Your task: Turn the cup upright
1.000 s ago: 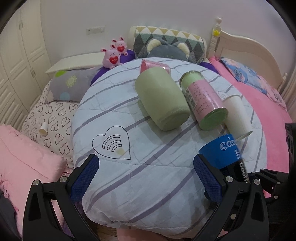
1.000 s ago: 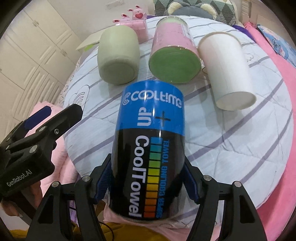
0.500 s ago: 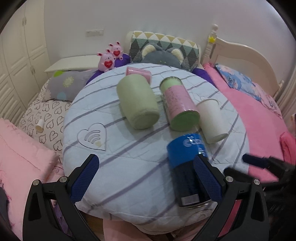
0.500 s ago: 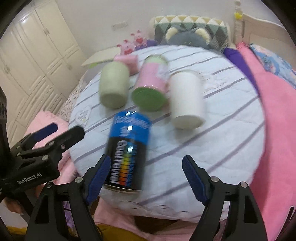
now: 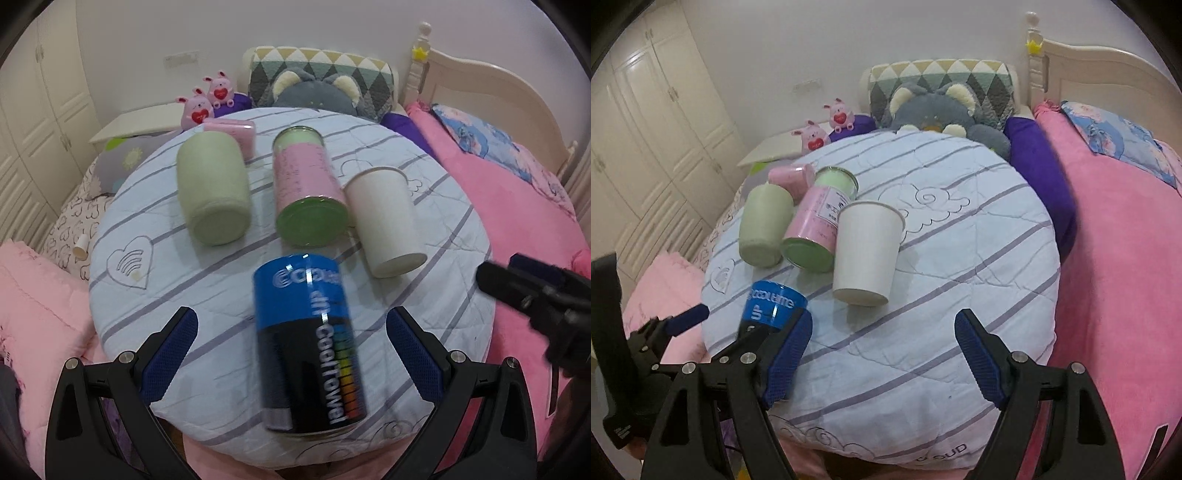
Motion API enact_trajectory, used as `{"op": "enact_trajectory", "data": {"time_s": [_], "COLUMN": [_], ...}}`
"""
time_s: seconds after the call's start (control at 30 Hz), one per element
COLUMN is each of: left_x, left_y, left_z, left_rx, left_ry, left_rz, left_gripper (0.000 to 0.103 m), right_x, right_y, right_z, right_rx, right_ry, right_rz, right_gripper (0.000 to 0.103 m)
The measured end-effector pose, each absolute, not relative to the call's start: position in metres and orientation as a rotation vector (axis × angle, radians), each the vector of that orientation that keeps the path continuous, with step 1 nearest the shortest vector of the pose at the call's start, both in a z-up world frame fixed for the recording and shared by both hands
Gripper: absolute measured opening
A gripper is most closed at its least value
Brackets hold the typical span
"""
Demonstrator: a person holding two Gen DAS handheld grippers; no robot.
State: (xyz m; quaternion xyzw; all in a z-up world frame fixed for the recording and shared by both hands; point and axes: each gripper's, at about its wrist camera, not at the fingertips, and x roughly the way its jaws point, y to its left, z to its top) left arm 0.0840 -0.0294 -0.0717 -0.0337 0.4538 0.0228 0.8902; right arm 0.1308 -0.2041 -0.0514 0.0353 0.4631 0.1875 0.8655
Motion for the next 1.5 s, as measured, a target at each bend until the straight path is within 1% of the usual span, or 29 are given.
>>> {"op": "enact_trajectory", "data": {"time_s": [0.2, 0.67, 0.73, 0.8, 0.83, 0.87, 1.13, 1.5], "left_x": [0.092, 0.104, 0.106, 0.109, 0.111, 0.112, 0.109, 0.109], "left_y": [-0.038, -0.021, -0.02, -0.019, -0.018, -0.017, -0.013, -0.018], "left_z": [-0.077, -0.101, -0.104, -0.107, -0.109, -0.112, -0.11, -0.088], "left_rx": [-0.056, -0.118, -0.127, -0.142, -0.161, -0.187, -0.257, -0.221], "left_ry": [0.96, 1.042, 1.056, 1.071, 1.076, 1.084, 1.065, 0.968], "left_rz": [0.074, 0.119, 0.11, 0.101, 0.085, 0.057, 0.026, 0.039], "left_gripper": [0.103, 0.103, 0.099, 0.086, 0.082, 0.07, 0.069, 0.069], "right_x": [0.141, 0.154, 0.156, 0.157, 0.157, 0.157, 0.157, 0.156], "right_y": [-0.216, -0.232, -0.23, -0.226, -0.224, -0.223, -0.219, -0.225], "right_z": [-0.067, -0.082, -0.085, -0.088, -0.089, -0.091, -0.094, -0.093], "right_rx": [0.121, 0.179, 0.174, 0.172, 0.169, 0.166, 0.172, 0.187], "right_ry": [1.026, 1.061, 1.072, 1.083, 1.088, 1.092, 1.1, 1.102], "right_rz": [0.445, 0.43, 0.436, 0.444, 0.451, 0.457, 0.47, 0.464], "right_gripper": [0.081, 0.081, 0.081, 0.081, 0.081, 0.081, 0.081, 0.081]}}
